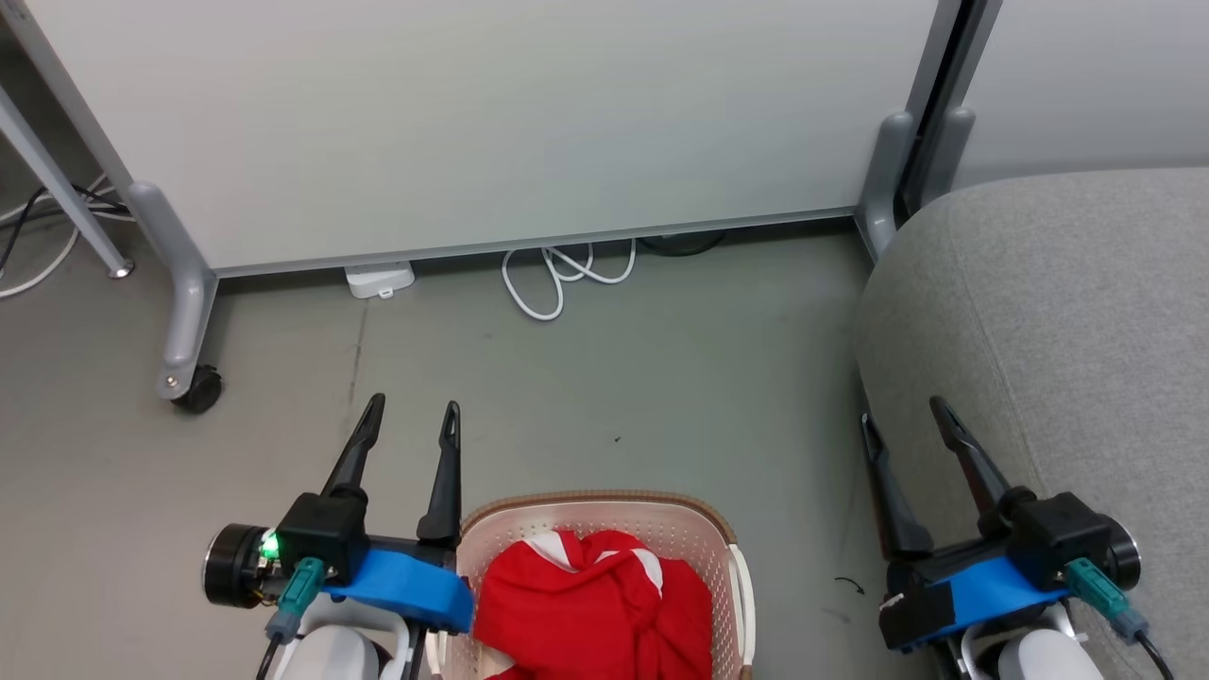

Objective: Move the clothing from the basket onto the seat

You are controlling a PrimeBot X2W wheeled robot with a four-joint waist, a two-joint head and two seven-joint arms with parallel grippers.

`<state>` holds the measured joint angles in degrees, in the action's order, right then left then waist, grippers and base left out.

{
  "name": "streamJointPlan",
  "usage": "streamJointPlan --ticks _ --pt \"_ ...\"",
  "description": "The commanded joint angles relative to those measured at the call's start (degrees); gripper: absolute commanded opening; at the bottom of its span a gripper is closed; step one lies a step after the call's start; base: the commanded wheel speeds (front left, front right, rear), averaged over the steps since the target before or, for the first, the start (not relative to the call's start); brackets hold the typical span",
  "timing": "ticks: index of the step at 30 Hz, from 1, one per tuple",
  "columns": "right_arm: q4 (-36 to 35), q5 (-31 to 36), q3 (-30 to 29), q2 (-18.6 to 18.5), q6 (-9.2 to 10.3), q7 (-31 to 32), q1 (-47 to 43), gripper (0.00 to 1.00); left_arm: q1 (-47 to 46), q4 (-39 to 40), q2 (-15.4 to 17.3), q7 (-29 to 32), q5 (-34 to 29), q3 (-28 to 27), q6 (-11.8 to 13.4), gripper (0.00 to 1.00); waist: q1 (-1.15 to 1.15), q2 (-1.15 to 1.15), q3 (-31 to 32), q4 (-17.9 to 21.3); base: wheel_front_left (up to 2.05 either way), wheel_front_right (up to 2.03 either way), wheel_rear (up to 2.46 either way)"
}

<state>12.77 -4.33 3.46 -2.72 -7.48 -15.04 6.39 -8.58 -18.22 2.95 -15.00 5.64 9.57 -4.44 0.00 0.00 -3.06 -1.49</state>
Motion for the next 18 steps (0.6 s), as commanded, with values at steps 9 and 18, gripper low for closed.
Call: streamJointPlan --ticks 9,18 --pt "-1.76 1.27 -0.71 -0.28 -0.03 -0.21 3.38 1.00 -8.42 -5.21 0.89 -0.23 -1.26 3.46 -2.40 1.00 0.00 0.00 -5.81 0.72 0.00 0.00 0.00" --pt "-3.63 2.59 -0.63 -0.28 -0.03 -0.21 8.15 1.00 -18.84 -15.14 3.97 -0.23 -1.75 12.68 -3.00 1.00 0.00 0.00 -15.37 3.74 0.00 0.00 0.00"
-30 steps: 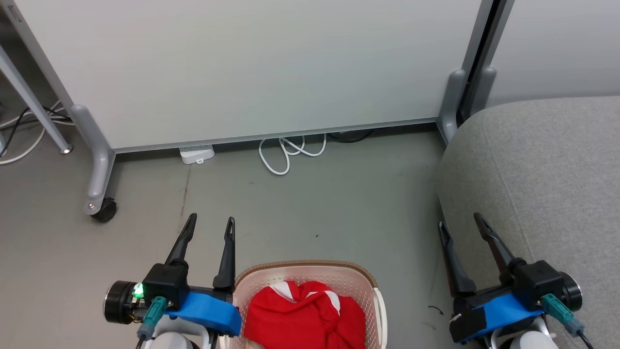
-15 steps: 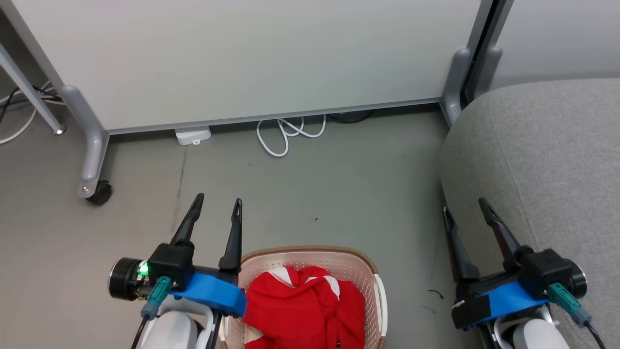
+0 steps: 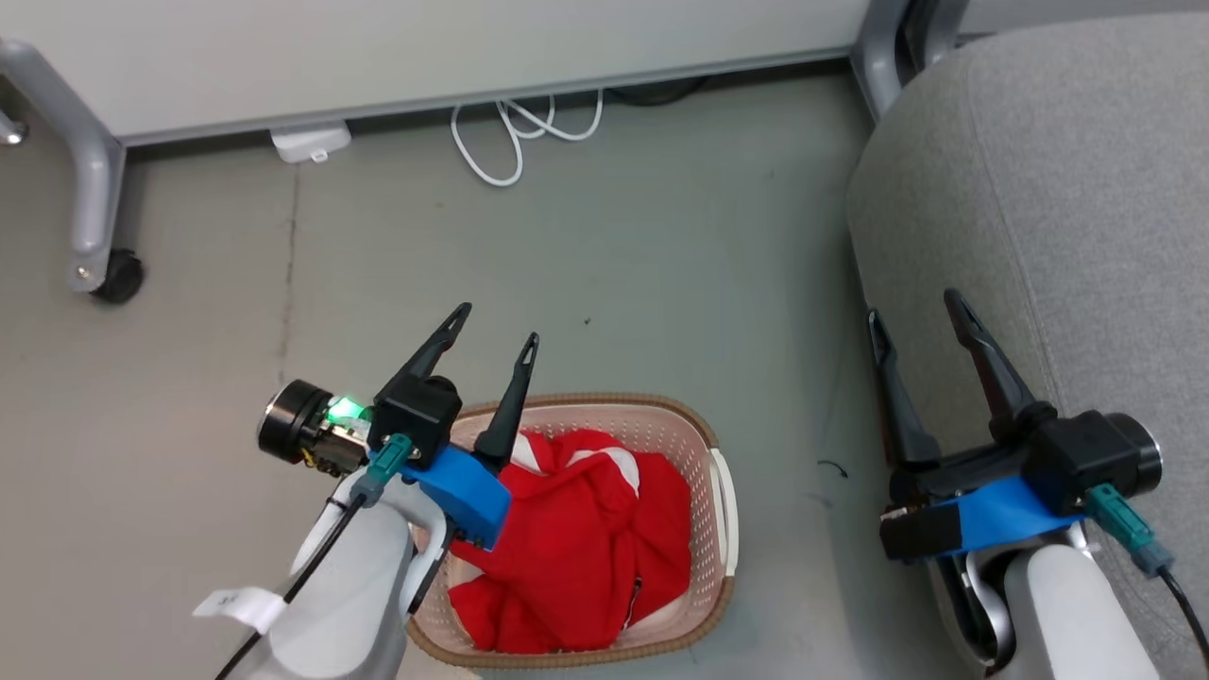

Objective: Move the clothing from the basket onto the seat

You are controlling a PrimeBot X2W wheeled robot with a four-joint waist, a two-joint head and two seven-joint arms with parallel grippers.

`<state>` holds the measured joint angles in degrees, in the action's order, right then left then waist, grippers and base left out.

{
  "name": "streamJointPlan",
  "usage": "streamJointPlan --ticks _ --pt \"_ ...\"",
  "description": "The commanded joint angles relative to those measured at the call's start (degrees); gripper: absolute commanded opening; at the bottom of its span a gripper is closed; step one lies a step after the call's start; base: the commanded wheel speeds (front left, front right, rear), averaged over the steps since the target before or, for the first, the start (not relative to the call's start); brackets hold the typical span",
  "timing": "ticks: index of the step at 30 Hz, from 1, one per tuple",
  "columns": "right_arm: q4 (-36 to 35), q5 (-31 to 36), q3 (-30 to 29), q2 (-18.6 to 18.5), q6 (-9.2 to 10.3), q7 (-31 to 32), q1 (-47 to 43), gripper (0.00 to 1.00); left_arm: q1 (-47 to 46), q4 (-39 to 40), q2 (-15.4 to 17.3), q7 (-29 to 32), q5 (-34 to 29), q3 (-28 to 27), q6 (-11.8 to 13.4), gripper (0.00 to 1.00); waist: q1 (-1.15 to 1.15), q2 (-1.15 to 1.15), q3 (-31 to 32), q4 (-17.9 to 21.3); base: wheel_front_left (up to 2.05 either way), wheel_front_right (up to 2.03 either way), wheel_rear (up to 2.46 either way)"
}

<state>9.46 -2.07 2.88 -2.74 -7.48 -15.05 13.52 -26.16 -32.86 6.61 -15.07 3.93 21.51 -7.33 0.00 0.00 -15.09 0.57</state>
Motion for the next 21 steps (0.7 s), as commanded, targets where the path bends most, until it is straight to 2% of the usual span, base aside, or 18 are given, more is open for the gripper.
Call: streamJointPlan --ticks 1,9,21 --pt "-0.63 0.38 0.16 -0.25 -0.03 -0.20 1.64 1.00 -2.59 -1.68 0.81 -0.16 0.41 2.23 -0.10 1.00 0.00 0.00 -4.66 2.13 0.00 0.00 0.00" --pt "-2.53 0.67 1.24 -0.23 -0.03 -0.19 6.31 1.00 -11.91 -11.84 3.59 -0.17 3.34 14.69 -0.12 1.00 0.00 0.00 -13.43 5.36 0.00 0.00 0.00" --pt "-5.73 1.93 1.06 -0.21 -0.03 -0.20 10.33 1.00 -22.41 -24.81 4.19 -0.16 7.74 32.31 -0.13 1.00 0.00 0.00 -24.17 8.07 0.00 0.00 0.00"
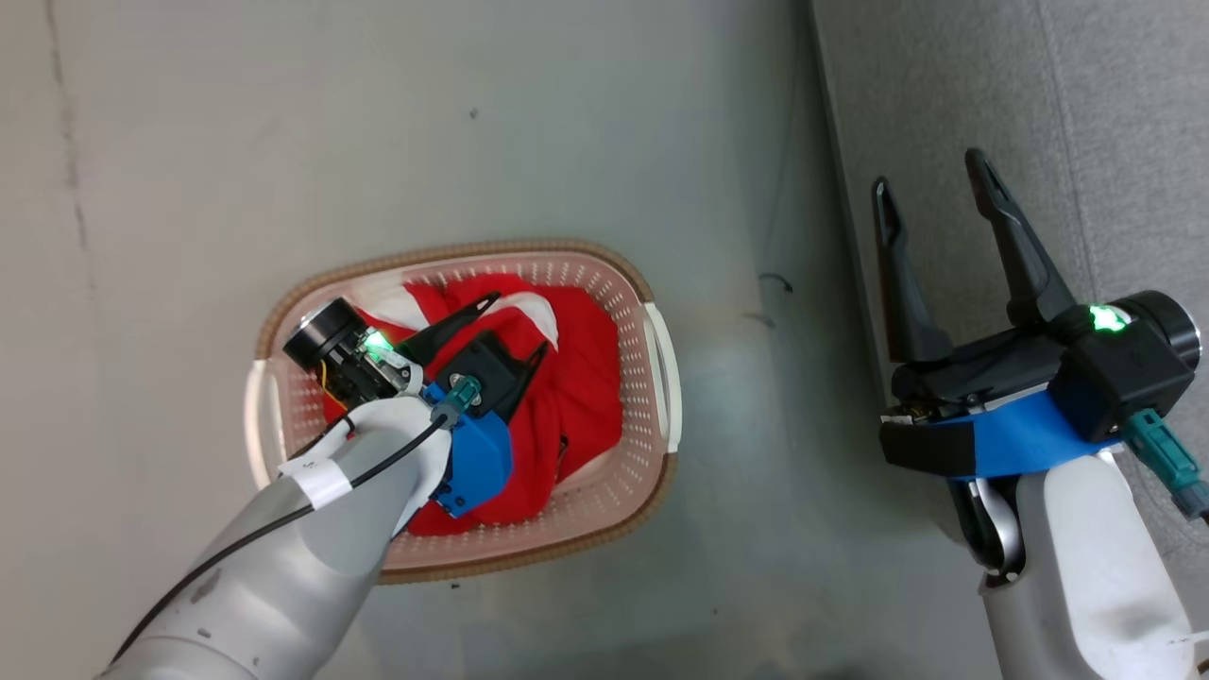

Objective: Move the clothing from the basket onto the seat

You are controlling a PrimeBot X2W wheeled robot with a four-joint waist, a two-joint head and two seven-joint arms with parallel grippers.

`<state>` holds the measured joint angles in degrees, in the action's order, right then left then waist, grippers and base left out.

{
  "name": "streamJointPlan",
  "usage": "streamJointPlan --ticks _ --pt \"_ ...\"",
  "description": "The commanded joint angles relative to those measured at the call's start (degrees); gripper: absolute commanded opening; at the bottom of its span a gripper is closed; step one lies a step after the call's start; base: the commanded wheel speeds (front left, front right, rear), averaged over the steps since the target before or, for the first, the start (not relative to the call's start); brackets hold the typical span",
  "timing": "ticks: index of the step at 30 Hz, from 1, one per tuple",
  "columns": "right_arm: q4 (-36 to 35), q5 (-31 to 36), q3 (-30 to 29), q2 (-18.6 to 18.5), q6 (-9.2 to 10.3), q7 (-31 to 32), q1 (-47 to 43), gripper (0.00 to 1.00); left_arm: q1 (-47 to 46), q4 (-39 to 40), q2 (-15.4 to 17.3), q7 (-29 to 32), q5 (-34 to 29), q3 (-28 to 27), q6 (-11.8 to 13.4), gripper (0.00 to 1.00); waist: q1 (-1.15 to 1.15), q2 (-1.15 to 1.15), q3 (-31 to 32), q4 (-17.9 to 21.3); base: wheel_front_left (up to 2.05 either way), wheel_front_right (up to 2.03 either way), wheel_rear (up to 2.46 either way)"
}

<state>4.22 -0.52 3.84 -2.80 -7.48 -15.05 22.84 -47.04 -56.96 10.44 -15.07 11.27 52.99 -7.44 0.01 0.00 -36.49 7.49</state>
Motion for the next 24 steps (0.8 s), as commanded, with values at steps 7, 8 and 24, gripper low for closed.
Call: streamJointPlan --ticks 7,8,24 --pt "-2.74 0.34 -0.11 -0.16 -0.03 -0.20 1.99 1.00 -6.45 -7.48 0.55 -0.16 3.35 8.91 -0.02 1.00 -0.01 0.00 -8.44 2.47 0.00 0.00 0.00" --pt "-3.14 0.32 -0.20 -0.16 -0.03 -0.19 2.07 1.00 -7.11 -8.42 0.57 -0.07 3.74 9.95 -0.02 1.00 -0.01 0.00 -9.26 2.64 0.00 0.00 0.00" --pt "-8.40 -0.47 -1.14 -0.16 -0.03 -0.19 1.75 1.00 -15.50 -16.15 2.85 7.37 9.15 13.95 -0.02 1.00 -0.01 0.00 -18.22 3.97 0.00 0.00 0.00"
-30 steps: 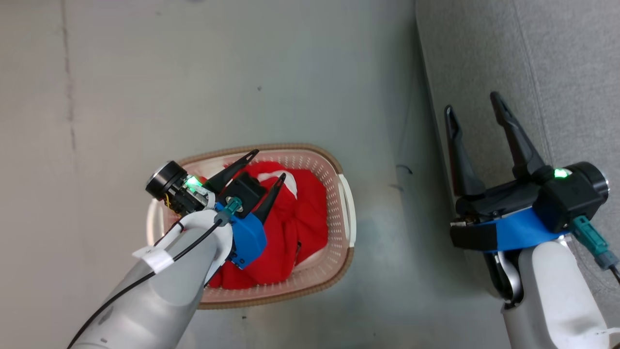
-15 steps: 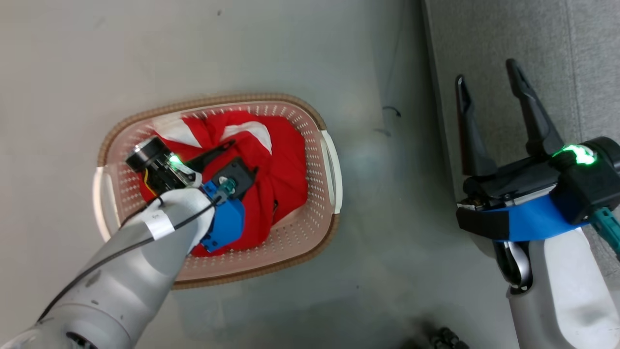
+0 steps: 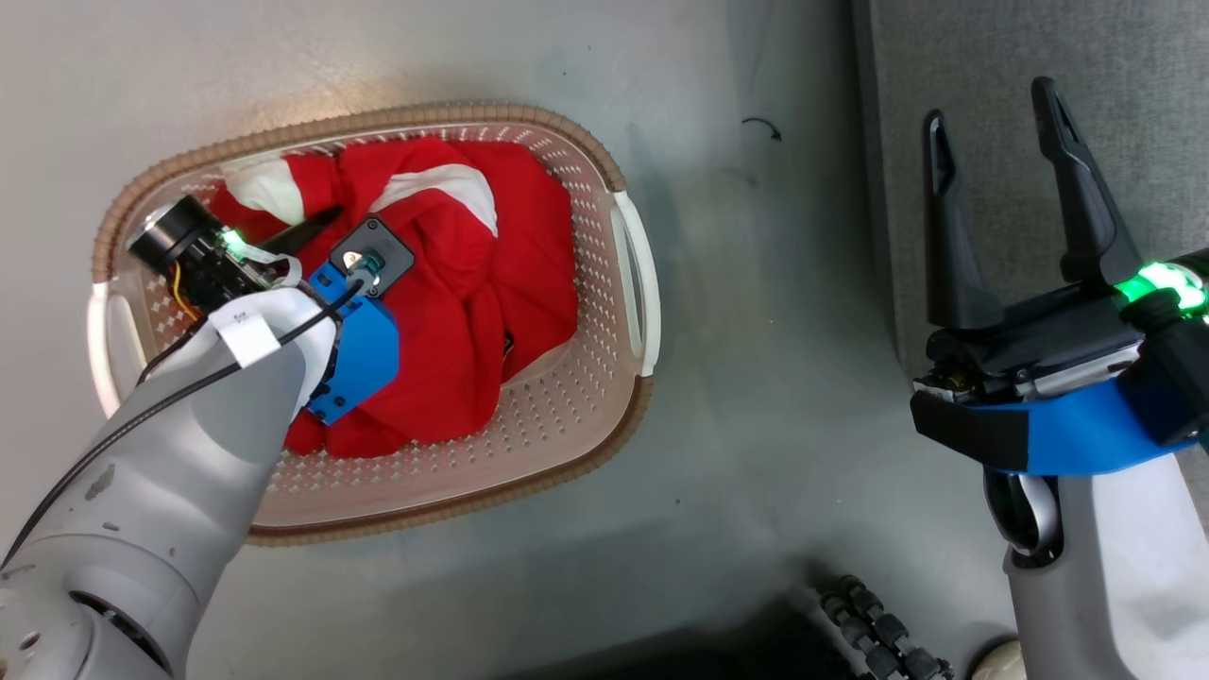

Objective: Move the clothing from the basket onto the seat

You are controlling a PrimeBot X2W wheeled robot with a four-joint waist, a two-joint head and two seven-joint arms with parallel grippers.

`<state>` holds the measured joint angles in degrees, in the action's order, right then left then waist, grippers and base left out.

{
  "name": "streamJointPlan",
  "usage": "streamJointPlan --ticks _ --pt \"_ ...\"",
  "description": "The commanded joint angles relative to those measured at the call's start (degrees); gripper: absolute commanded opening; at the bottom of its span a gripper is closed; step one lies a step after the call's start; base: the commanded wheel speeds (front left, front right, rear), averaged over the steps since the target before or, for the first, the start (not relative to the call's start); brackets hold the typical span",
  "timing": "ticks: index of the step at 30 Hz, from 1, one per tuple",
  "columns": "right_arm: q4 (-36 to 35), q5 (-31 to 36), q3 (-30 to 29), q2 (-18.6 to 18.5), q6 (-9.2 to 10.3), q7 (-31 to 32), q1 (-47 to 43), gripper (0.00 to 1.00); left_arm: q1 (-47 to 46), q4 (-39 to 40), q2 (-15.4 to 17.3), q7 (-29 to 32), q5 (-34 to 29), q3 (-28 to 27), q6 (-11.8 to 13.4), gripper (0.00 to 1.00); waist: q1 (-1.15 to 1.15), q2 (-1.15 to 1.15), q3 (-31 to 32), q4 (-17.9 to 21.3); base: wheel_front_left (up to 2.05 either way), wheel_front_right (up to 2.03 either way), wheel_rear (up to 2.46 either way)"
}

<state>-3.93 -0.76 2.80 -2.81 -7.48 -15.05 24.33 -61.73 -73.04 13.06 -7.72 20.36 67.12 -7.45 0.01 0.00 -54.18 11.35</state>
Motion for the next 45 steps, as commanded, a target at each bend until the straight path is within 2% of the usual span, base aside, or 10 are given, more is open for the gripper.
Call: streamJointPlan --ticks 1,5,14,15,16,20,27,37,45 --pt "-0.45 -0.25 -0.07 -0.15 -0.03 -0.20 0.17 1.00 -1.20 -0.19 0.32 0.76 -0.01 0.10 -0.01 1.00 -0.01 0.00 -0.91 0.16 0.00 0.00 0.00" --pt "-1.05 -0.30 -0.27 -0.15 -0.03 -0.20 -0.19 1.00 -0.65 -0.54 -0.03 3.77 1.69 0.01 -0.01 1.00 -0.01 0.00 -1.81 0.19 0.00 0.00 0.00" --pt "-2.64 -0.28 -0.50 -0.15 -0.03 -0.20 -0.49 1.00 -1.03 -0.80 -0.55 5.69 3.12 1.20 -0.02 1.00 -0.01 0.00 -3.83 0.05 0.00 0.00 0.00" --pt "-2.77 -0.17 -0.52 -0.15 -0.03 -0.19 -0.60 1.00 -1.05 -0.83 -0.40 6.13 3.00 1.39 0.09 0.63 -0.01 0.00 -4.00 0.03 0.00 0.00 0.00" --pt "-2.86 -0.09 -0.57 -0.15 -0.03 -0.20 -0.68 1.00 -0.96 -0.86 -0.30 6.38 2.80 1.58 0.12 0.00 -0.01 0.00 -4.14 -0.03 0.00 0.00 0.00" --pt "-2.92 0.26 -0.81 -0.15 -0.03 -0.20 -0.66 1.00 -1.16 -0.87 -0.22 5.96 2.82 1.91 0.45 0.00 -0.01 0.00 -4.27 -0.47 0.00 0.00 0.00" --pt "-2.16 0.87 -0.85 -0.15 -0.03 -0.20 0.37 1.00 -1.37 -0.82 -2.05 0.57 3.35 2.12 0.28 0.00 -0.01 0.00 -1.99 -2.22 0.00 0.00 0.00" --pt "0.16 1.44 -0.85 -0.15 -0.03 -0.19 0.27 1.00 1.36 -0.74 -4.97 -5.89 6.07 0.59 0.09 0.00 -0.01 0.00 4.87 -5.22 0.00 0.00 0.00" --pt "2.12 2.01 -1.81 -0.16 -0.03 -0.20 -1.63 1.00 4.34 1.93 -6.53 -7.52 7.62 -1.06 1.01 0.00 -0.01 0.00 11.35 -7.56 0.00 0.00 0.00"
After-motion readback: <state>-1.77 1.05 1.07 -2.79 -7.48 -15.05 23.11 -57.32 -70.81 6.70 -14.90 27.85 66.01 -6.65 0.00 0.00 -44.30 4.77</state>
